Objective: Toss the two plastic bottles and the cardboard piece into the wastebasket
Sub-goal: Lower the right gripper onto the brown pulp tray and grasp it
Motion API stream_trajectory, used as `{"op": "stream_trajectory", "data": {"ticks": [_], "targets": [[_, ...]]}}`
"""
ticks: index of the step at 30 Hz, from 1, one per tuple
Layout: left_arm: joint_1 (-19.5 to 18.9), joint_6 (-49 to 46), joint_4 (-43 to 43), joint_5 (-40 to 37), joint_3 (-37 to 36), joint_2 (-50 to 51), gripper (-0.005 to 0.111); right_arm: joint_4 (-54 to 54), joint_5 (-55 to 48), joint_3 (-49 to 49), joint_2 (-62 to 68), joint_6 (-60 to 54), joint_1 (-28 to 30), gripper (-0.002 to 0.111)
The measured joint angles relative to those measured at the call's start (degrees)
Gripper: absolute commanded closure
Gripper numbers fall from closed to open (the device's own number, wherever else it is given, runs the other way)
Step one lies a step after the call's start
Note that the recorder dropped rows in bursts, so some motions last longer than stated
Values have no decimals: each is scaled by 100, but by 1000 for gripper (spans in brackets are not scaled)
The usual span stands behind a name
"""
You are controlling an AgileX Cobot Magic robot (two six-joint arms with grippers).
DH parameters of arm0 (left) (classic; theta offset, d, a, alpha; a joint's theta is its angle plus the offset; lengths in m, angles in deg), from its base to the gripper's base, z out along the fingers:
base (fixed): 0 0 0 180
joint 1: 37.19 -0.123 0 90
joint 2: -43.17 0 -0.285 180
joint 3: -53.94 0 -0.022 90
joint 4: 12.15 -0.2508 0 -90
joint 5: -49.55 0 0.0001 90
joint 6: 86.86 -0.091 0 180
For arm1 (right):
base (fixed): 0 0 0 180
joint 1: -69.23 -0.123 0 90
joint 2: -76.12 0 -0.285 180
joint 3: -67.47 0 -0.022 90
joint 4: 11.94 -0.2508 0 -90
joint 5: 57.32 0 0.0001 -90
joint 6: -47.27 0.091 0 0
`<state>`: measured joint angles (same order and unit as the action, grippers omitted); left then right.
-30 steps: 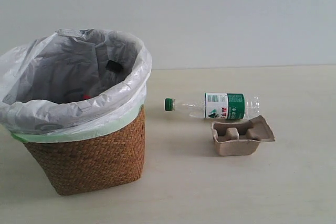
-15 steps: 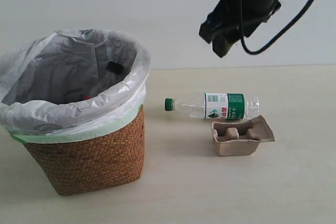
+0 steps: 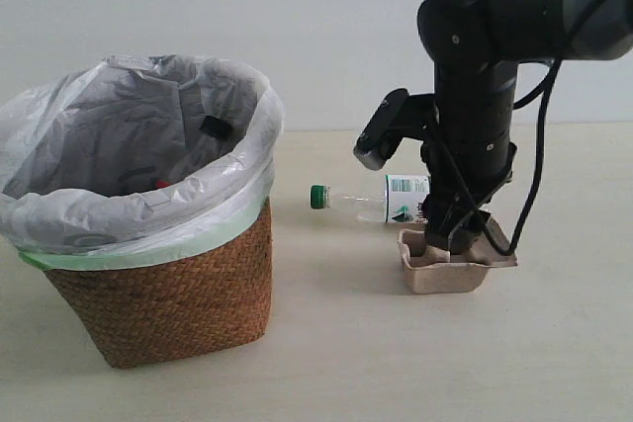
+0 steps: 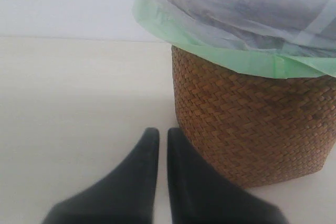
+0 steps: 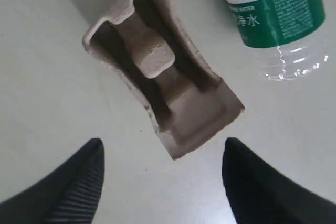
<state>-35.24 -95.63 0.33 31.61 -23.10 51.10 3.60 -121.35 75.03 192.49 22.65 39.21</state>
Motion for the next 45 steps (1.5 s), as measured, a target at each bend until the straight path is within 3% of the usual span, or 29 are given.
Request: {"op": "stream_trajectory", "data": {"ticks": [16,21,45], "targets": [[0,0,0,0,0,0,101,73,976,-8,811,-174,0,50],[0,0,0,0,0,0,101,125,1179,3,838,-268,0,34],[0,0,0,0,0,0,101,22,1009,3,325,-231,0,34]]}}
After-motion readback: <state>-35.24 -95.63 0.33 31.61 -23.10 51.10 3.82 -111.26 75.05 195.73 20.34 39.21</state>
